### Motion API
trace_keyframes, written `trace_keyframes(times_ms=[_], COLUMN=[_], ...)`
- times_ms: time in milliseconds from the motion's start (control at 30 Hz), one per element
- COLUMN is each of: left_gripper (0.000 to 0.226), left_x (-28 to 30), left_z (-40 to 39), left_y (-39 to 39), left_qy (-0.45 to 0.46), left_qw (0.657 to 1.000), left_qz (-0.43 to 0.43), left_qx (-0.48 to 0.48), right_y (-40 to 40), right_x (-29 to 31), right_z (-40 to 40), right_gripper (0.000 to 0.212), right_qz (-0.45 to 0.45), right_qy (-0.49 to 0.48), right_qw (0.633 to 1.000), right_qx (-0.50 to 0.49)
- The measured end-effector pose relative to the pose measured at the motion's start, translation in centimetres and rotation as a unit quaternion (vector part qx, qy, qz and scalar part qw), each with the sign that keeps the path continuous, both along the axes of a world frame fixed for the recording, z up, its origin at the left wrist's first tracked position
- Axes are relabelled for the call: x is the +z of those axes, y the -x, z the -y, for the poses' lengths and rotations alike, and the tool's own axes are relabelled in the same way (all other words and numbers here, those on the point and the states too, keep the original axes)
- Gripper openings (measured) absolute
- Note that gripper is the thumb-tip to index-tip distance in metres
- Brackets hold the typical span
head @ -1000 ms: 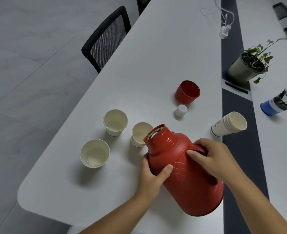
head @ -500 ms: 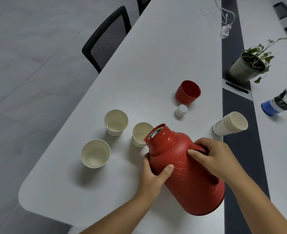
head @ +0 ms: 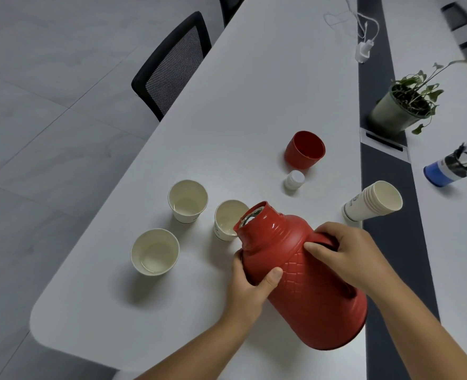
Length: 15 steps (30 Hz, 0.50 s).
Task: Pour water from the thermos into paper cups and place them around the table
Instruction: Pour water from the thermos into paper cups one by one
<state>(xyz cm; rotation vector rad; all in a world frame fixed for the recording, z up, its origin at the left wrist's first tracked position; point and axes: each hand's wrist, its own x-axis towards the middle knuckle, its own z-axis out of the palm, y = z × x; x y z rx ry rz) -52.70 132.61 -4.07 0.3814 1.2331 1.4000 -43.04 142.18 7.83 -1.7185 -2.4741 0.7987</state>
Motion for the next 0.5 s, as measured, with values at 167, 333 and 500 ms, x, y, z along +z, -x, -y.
trace_keyframes(times_ms=[167, 333, 500], left_gripper=[0.070, 0.068, 0.069], left_x=[0.05, 0.16, 0.11], left_z=[0.01, -0.02, -0.06], left_y=[0.01, -0.02, -0.07], left_qy=[0.000, -0.005, -0.007], left_qw=[1.000, 1.000, 1.000], left_qz=[-0.001, 0.003, -0.002], left_qx=[-0.002, 0.004, 0.004], right_y=[0.08, 0.11, 0.10], right_x=[0.08, 0.07, 0.06], right_z=[0.01, -0.05, -0.07], right_gripper=[0.014, 0.012, 0.013], right_qz=[0.002, 0.000, 0.004], right_qy=[0.000, 0.001, -0.001], right_qw=[1.000, 1.000, 1.000], right_qx=[-0.001, -0.002, 0.000])
